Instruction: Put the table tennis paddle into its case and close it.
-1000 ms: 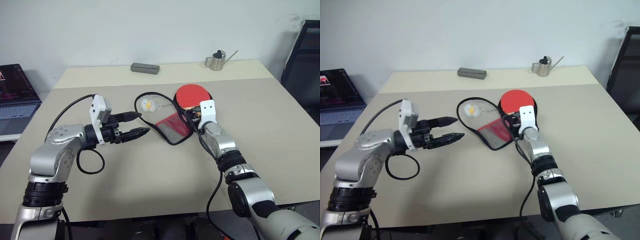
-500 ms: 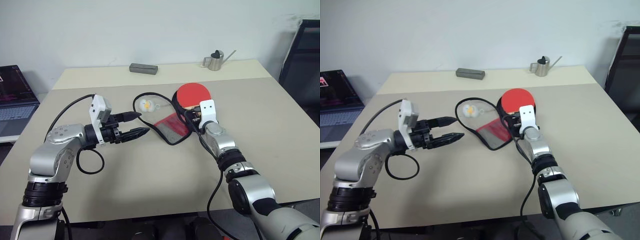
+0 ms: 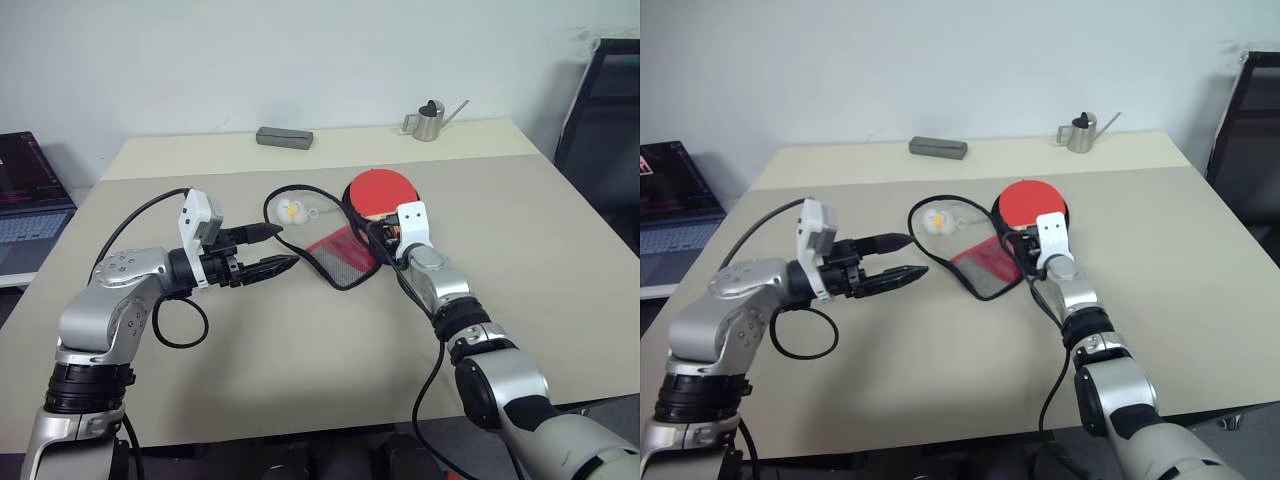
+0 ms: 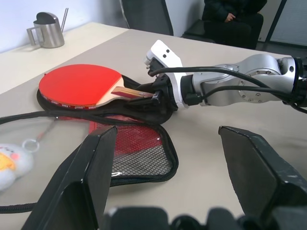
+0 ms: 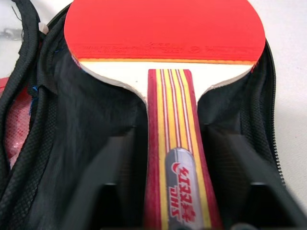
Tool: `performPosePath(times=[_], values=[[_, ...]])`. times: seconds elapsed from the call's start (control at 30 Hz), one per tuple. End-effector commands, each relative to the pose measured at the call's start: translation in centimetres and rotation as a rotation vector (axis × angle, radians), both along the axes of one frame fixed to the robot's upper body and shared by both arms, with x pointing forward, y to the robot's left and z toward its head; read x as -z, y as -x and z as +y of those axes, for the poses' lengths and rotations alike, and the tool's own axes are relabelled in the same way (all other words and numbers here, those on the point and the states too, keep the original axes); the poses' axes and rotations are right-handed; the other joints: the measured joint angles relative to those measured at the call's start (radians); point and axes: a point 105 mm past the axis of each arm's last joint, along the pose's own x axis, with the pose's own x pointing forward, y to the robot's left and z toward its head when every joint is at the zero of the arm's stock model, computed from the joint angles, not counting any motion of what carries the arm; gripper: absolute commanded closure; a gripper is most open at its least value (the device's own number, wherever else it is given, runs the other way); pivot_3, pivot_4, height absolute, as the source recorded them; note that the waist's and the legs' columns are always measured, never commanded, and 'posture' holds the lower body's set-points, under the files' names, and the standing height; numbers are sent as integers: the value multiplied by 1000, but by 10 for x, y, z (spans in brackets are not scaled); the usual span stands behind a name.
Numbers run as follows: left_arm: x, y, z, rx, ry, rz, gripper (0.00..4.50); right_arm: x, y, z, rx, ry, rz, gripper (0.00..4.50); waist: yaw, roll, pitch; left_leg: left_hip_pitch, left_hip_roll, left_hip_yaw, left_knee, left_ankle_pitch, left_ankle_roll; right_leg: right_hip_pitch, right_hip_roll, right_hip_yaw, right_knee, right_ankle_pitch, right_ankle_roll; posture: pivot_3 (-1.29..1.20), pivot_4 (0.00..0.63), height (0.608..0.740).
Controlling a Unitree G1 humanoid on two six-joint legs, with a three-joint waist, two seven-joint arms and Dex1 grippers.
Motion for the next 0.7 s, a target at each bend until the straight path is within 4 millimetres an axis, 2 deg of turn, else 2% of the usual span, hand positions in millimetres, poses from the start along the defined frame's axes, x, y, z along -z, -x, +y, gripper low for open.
performPosePath(times=[0.03,0.1,0.23,0.67,0.7], values=[[-14,2,0,14,-5,-57,796,-18,-3,2,13,-39,-47,557,0,0,0,0,0,0,0,0,0,0,0,0,0,0,0,0,150,740],[-14,2,0,15,-3,-58,796,-22,-3,4,6,-44,-53,69,0,0,0,0,0,0,0,0,0,0,0,0,0,0,0,0,150,740],[-13,2,-1,15,-1,-57,796,-24,-1,5,-7,-38,-56,69,0,0,0,0,0,0,0,0,0,0,0,0,0,0,0,0,150,740],[-12,2,-2,14,5,-55,796,-6,3,-4,5,-16,-3,69,0,0,0,0,0,0,0,0,0,0,0,0,0,0,0,0,150,740],[-12,2,-2,14,4,-55,796,-6,3,-5,9,-15,-5,223,0,0,0,0,0,0,0,0,0,0,0,0,0,0,0,0,150,740]])
